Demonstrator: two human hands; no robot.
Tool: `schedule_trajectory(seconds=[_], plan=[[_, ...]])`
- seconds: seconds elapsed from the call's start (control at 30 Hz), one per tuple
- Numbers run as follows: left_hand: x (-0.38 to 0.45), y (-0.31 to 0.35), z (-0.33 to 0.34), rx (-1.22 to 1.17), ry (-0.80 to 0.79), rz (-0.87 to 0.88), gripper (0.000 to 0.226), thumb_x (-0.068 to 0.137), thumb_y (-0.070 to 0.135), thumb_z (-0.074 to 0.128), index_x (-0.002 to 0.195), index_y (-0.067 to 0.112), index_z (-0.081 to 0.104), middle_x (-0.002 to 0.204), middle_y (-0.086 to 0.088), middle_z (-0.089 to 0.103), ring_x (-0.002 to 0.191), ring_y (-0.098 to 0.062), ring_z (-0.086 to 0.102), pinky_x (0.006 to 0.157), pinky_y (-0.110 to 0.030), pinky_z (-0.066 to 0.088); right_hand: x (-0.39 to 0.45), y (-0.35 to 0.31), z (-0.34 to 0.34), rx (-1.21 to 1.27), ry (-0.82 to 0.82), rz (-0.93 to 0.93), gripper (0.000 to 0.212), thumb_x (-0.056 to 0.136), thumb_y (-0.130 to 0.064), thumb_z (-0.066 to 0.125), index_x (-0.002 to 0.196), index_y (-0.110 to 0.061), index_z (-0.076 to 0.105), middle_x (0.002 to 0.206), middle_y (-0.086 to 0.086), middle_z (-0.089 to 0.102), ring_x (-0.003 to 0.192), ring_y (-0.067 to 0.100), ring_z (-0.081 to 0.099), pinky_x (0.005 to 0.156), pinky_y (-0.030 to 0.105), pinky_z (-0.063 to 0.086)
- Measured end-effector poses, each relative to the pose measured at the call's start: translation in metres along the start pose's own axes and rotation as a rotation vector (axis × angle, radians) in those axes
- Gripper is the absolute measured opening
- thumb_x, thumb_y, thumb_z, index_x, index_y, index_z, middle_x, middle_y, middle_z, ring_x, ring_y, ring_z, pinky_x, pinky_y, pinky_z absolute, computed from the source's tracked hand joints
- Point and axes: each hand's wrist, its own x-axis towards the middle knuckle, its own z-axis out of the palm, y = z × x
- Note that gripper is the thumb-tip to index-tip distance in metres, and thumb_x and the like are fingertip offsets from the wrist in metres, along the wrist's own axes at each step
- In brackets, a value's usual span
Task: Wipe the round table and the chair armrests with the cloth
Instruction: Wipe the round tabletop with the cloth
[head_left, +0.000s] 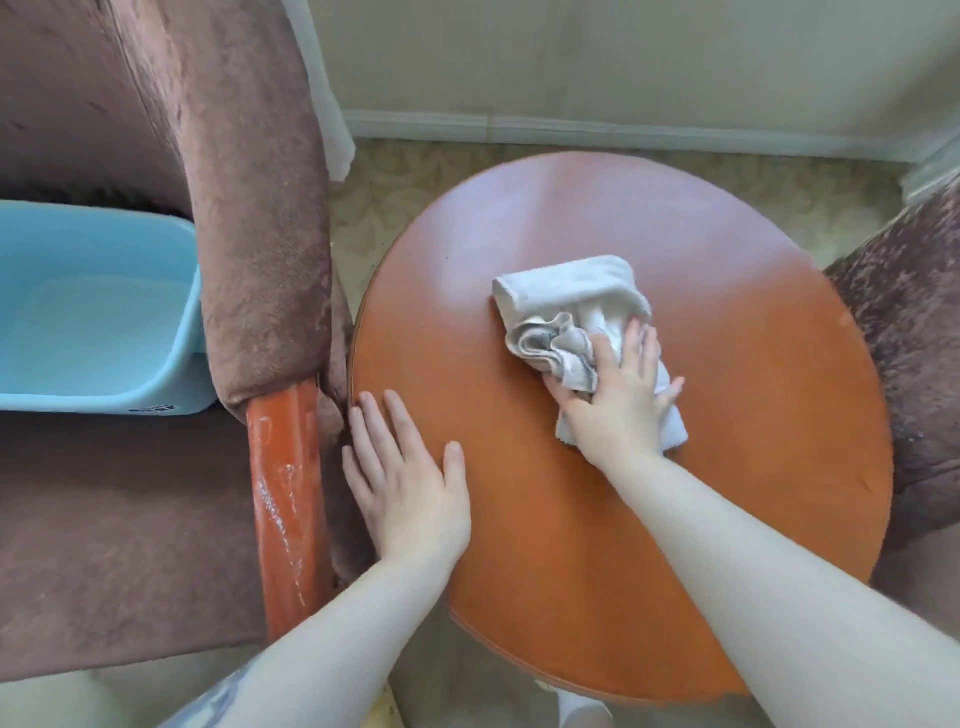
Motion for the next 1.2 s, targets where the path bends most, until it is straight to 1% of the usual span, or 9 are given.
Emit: schedule_trajectory(seconds=[0.1, 0.23, 0.3, 0.5, 0.73, 0.9, 0.97, 1.13, 1.2], plan=[[0.0, 0.013, 0.009, 0.001, 0.16, -0.083, 0.065, 0.096, 0.039, 0.03, 0.151, 0.013, 0.007, 0.16, -0.009, 0.007, 0.148, -0.022, 0.0, 0.117, -0.044, 0.007, -0.023, -0.022, 0.021, 0.025, 0.1, -0.05, 0.053, 0.085, -0.057, 0.044, 0.131, -0.033, 0.045, 0.16, 0.011, 0.012, 0.148, 0.029, -0.004, 0.112, 0.065, -0.005], [0.001, 0.013, 0.016, 0.03, 0.223, -0.112, 0.062, 0.09, 0.031, 0.031, 0.148, 0.009, 0.022, 0.158, -0.009, 0.019, 0.146, -0.024, 0.014, 0.116, -0.048, 0.016, 0.014, -0.03, 0.003, -0.078, -0.242, -1.033, 0.061, 0.081, -0.049, 0.047, 0.139, -0.03, 0.045, 0.16, 0.006, 0.019, 0.149, 0.029, 0.003, 0.117, 0.055, -0.002], [0.004, 0.014, 0.018, 0.064, 0.225, -0.133, 0.062, 0.092, 0.033, 0.029, 0.148, 0.008, 0.021, 0.158, -0.009, 0.019, 0.146, -0.024, 0.014, 0.116, -0.049, 0.017, 0.071, -0.021, -0.014, -0.205, -0.27, -1.152, 0.065, 0.081, -0.041, 0.056, 0.142, -0.022, 0.042, 0.16, 0.006, 0.019, 0.148, 0.028, 0.007, 0.119, 0.051, 0.002], [0.008, 0.018, 0.02, 0.101, 0.24, -0.19, 0.057, 0.097, 0.034, 0.03, 0.149, 0.016, 0.016, 0.157, -0.008, 0.02, 0.144, -0.025, 0.014, 0.114, -0.051, 0.021, 0.104, 0.028, -0.018, -0.015, 0.235, 0.071, 0.059, 0.085, -0.044, 0.053, 0.136, -0.015, 0.045, 0.157, 0.011, 0.025, 0.146, 0.032, 0.015, 0.115, 0.057, 0.011], [0.02, 0.032, 0.022, 0.078, 0.364, -0.301, 0.054, 0.09, 0.033, 0.035, 0.142, 0.017, 0.033, 0.146, -0.011, 0.036, 0.135, -0.03, 0.028, 0.105, -0.055, 0.029, 0.139, -0.029, -0.01, -0.255, -0.234, -1.378, 0.061, 0.084, -0.043, 0.054, 0.141, -0.026, 0.042, 0.159, 0.006, 0.022, 0.147, 0.03, 0.013, 0.117, 0.054, 0.005], [0.019, 0.031, 0.023, 0.102, 0.343, -0.315, 0.054, 0.092, 0.036, 0.029, 0.144, 0.02, 0.029, 0.148, -0.008, 0.03, 0.137, -0.028, 0.024, 0.107, -0.055, 0.026, 0.181, -0.022, -0.013, -0.002, 0.148, -0.139, 0.061, 0.086, -0.049, 0.051, 0.14, -0.022, 0.039, 0.16, 0.004, 0.018, 0.148, 0.022, 0.009, 0.117, 0.054, 0.004], [0.02, 0.031, 0.023, 0.1, 0.329, -0.325, 0.055, 0.092, 0.036, 0.029, 0.144, 0.02, 0.028, 0.149, -0.008, 0.029, 0.138, -0.028, 0.023, 0.108, -0.056, 0.025, 0.15, -0.036, -0.002, 0.055, 0.255, 0.124, 0.065, 0.082, -0.05, 0.052, 0.141, -0.024, 0.039, 0.159, 0.006, 0.02, 0.147, 0.024, 0.012, 0.116, 0.056, 0.003], [0.02, 0.032, 0.021, 0.074, 0.324, -0.34, 0.056, 0.09, 0.036, 0.031, 0.144, 0.019, 0.031, 0.149, -0.009, 0.031, 0.137, -0.028, 0.024, 0.107, -0.056, 0.026, 0.138, -0.07, 0.005, -0.117, -0.107, -0.966, 0.063, 0.08, -0.051, 0.04, 0.138, -0.026, 0.045, 0.158, 0.007, 0.023, 0.147, 0.028, 0.013, 0.115, 0.055, 0.003], [0.019, 0.032, 0.021, 0.071, 0.315, -0.337, 0.056, 0.091, 0.036, 0.031, 0.144, 0.019, 0.031, 0.149, -0.008, 0.031, 0.137, -0.028, 0.024, 0.108, -0.055, 0.025, 0.187, -0.07, -0.008, -0.167, -0.208, -1.123, 0.065, 0.081, -0.051, 0.044, 0.139, -0.02, 0.044, 0.159, 0.004, 0.021, 0.148, 0.025, 0.013, 0.117, 0.053, 0.005]])
